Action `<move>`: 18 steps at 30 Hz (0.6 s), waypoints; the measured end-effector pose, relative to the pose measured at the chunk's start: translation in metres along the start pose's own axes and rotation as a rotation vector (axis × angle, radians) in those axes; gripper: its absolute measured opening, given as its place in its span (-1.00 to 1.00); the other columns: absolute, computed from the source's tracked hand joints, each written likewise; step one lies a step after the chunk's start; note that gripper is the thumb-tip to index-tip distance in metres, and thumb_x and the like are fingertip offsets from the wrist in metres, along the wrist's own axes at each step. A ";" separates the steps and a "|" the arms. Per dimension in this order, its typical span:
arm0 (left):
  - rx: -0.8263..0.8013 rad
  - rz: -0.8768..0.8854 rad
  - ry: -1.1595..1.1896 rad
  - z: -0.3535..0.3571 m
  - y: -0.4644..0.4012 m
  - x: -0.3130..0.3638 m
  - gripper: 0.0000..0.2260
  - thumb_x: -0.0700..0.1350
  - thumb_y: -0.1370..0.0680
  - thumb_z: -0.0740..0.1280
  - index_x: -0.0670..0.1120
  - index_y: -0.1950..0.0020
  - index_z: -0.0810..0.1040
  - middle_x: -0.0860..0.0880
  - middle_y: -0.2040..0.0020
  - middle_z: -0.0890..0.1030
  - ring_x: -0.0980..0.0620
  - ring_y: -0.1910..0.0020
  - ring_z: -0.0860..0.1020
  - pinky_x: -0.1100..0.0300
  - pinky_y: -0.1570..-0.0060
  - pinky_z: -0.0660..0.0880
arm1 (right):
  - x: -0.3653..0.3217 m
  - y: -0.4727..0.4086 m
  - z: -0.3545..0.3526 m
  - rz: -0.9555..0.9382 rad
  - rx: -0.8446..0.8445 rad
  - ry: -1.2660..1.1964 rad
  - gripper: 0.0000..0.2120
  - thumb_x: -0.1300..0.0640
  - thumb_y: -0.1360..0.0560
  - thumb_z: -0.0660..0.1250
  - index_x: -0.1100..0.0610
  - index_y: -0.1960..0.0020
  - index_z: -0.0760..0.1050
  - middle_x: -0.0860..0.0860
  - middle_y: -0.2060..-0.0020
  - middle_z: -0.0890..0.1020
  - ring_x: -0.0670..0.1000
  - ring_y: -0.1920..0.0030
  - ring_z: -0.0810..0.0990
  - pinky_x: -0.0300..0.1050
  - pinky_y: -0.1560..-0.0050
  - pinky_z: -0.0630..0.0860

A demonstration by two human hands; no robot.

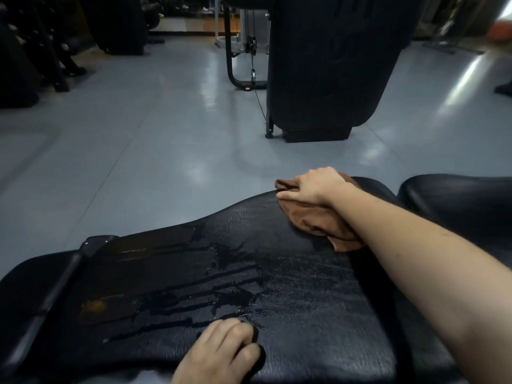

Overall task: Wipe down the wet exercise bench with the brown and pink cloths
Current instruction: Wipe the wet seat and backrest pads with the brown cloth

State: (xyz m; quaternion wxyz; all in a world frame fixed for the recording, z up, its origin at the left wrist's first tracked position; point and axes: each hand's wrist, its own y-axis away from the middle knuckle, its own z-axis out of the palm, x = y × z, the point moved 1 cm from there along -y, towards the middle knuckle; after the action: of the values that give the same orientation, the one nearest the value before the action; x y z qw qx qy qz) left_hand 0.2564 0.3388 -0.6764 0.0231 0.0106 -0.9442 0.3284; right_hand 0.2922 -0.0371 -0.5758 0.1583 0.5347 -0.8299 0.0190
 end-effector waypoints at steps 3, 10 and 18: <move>-0.025 -0.003 0.009 -0.001 0.000 0.001 -0.83 -0.13 -0.66 0.11 0.00 0.05 0.46 0.02 0.07 0.47 0.04 0.01 0.50 0.19 -0.24 0.37 | 0.043 0.014 0.007 0.112 0.006 -0.016 -0.12 -0.63 -0.41 -0.17 -0.08 -0.29 0.55 0.07 -0.11 0.66 0.15 -0.13 0.61 0.00 0.02 0.45; -0.047 -0.036 0.072 -0.001 0.001 0.003 -0.80 -0.05 -0.67 0.08 0.01 0.04 0.47 0.02 0.10 0.49 0.03 0.08 0.55 0.17 -0.16 0.40 | 0.055 0.012 0.012 0.204 -0.032 -0.043 -0.10 -0.62 -0.42 -0.20 -0.07 -0.29 0.56 0.09 -0.11 0.66 0.16 -0.12 0.60 0.02 -0.01 0.44; -0.035 0.010 0.048 0.002 0.005 0.000 -0.88 -0.10 -0.65 0.15 -0.01 -0.01 0.47 0.00 0.05 0.51 0.01 0.02 0.56 0.14 -0.15 0.46 | -0.016 -0.009 0.004 0.043 0.050 0.011 -0.15 -0.55 -0.48 -0.18 -0.01 -0.19 0.62 0.13 -0.05 0.68 0.19 -0.09 0.63 0.01 0.03 0.46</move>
State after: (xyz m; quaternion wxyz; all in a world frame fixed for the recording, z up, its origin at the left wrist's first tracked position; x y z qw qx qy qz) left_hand 0.2565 0.3414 -0.6811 0.0446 -0.0023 -0.9490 0.3121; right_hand 0.3051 -0.0275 -0.5851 0.1492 0.5203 -0.8396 0.0463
